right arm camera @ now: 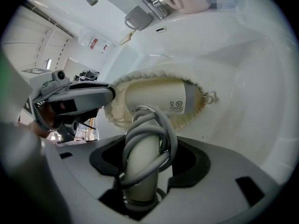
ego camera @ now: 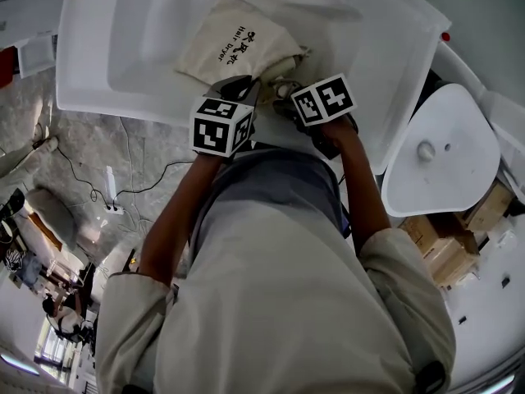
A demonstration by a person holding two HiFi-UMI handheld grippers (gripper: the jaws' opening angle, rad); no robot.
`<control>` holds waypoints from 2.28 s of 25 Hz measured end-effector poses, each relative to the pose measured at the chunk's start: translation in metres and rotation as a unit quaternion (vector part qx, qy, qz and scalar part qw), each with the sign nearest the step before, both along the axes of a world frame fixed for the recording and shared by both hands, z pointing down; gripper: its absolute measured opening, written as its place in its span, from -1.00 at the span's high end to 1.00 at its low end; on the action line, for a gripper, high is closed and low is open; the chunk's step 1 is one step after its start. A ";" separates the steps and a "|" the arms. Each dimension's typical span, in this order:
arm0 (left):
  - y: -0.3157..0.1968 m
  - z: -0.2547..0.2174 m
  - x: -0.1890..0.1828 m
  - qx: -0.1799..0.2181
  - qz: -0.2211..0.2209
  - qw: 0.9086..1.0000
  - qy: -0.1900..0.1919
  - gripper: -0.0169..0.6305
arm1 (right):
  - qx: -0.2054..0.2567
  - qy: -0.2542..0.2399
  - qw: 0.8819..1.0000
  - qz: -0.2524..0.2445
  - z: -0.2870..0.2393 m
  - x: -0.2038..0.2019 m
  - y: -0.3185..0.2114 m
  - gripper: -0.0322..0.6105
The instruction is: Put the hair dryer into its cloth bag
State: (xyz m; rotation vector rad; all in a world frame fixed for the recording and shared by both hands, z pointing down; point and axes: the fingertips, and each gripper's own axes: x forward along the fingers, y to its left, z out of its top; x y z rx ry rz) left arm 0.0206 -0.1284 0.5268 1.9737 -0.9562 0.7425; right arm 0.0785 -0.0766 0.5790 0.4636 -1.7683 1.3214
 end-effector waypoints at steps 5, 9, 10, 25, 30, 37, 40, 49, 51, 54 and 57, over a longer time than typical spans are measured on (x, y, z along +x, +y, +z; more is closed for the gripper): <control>0.003 -0.004 -0.005 -0.001 0.003 1.000 0.003 0.79 | 0.003 0.007 1.000 -0.008 0.004 -0.010 -0.008 0.09; 0.003 -0.003 -0.007 -0.001 0.002 1.000 0.007 0.80 | 0.005 0.009 1.000 -0.007 0.010 -0.017 -0.014 0.09; 0.001 -0.003 -0.007 -0.001 0.001 1.000 0.008 0.79 | 0.006 0.010 1.000 -0.007 0.012 -0.018 -0.016 0.09; 0.001 -0.010 -0.002 -0.006 0.004 1.000 0.022 0.79 | 0.003 0.002 1.000 0.008 0.023 -0.032 -0.037 0.09; 0.000 -0.015 -0.001 0.018 0.029 0.999 -0.004 0.80 | 0.006 0.000 1.000 0.012 0.028 -0.037 -0.041 0.09; 0.000 -0.016 -0.002 0.006 0.019 0.999 0.025 0.80 | 0.024 -0.005 0.999 0.023 0.033 -0.045 -0.049 0.09; 0.000 -0.015 -0.003 0.005 0.018 0.999 0.029 0.80 | 0.030 -0.009 0.999 0.032 0.038 -0.048 -0.052 0.09; 0.005 -0.017 0.006 -0.001 0.017 0.999 0.047 0.79 | 0.044 -0.042 0.996 0.068 0.042 -0.058 -0.062 0.09; 0.005 -0.018 0.006 -0.002 0.017 0.999 0.051 0.80 | 0.047 -0.047 0.995 0.074 0.042 -0.060 -0.065 0.09; 0.007 -0.017 0.006 -0.004 0.012 0.998 0.055 0.80 | 0.059 -0.052 0.994 0.077 0.044 -0.063 -0.068 0.09; 0.007 -0.015 0.005 -0.010 0.004 0.998 0.062 0.80 | 0.074 -0.054 0.993 0.071 0.050 -0.063 -0.070 0.09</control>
